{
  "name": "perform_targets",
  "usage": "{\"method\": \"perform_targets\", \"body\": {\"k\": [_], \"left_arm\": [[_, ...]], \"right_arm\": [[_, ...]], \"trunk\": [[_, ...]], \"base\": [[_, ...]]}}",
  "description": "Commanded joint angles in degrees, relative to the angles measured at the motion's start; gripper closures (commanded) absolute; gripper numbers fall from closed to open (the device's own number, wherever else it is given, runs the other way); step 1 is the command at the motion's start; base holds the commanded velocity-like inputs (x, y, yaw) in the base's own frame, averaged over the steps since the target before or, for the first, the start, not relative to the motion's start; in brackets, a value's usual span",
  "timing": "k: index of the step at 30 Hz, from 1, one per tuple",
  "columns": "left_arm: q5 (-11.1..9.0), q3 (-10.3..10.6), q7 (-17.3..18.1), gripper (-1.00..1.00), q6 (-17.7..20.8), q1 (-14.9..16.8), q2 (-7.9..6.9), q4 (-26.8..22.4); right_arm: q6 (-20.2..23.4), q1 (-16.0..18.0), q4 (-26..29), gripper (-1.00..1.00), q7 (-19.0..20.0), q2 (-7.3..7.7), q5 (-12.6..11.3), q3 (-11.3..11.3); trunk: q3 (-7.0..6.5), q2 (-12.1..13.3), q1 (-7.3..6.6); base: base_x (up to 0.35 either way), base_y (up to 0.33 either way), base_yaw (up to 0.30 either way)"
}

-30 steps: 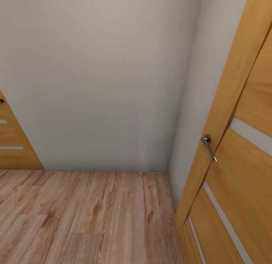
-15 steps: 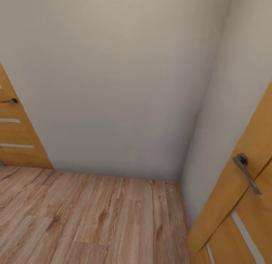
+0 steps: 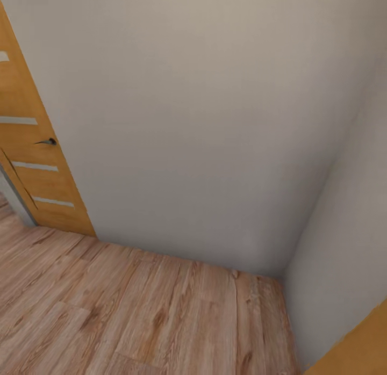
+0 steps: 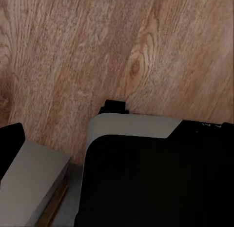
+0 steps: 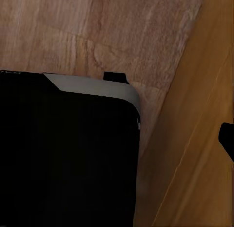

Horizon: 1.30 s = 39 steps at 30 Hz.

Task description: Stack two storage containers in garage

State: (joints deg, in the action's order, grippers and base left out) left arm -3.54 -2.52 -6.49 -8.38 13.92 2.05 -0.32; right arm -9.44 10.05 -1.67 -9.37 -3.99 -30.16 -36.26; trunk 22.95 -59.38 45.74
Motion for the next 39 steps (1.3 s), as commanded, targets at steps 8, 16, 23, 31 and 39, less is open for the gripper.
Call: {"method": "perform_targets", "body": {"k": [8,16,23,31,39], "left_arm": [[-0.35,-0.21,-0.02,-1.00,-0.24,0.05,0.00,0.06],[-0.37,-0.22,-0.02,-1.00,-0.24,0.05,-0.02,0.06],[-0.38,-0.22,-0.02,-1.00,-0.24,0.05,0.00,0.09],[-0.39,-0.24,-0.02,-1.00,-0.24,0.05,0.00,0.06],[-0.40,-0.26,-0.02,-1.00,-0.24,0.05,-0.02,0.06]], "right_arm": [[-0.32,0.06,-0.18,-1.00,-0.03,-0.05,-0.51,-0.48],[-0.32,0.06,-0.18,-1.00,-0.03,-0.05,-0.43,-0.48],[-0.32,0.06,-0.18,-1.00,-0.03,-0.05,-0.43,-0.48],[-0.32,0.05,-0.18,-1.00,-0.03,-0.05,-0.44,-0.48],[-0.31,0.06,-0.18,-1.00,-0.03,-0.05,-0.42,-0.48]], "trunk": [[0.06,-0.04,0.04],[0.06,-0.04,0.04],[0.06,-0.04,0.04],[0.06,-0.04,0.04],[0.06,-0.04,0.04]], "base": [[0.319,0.000,0.269],[0.318,0.000,0.269],[0.284,0.000,0.269],[0.179,0.000,0.269],[0.014,0.000,0.270]]}}
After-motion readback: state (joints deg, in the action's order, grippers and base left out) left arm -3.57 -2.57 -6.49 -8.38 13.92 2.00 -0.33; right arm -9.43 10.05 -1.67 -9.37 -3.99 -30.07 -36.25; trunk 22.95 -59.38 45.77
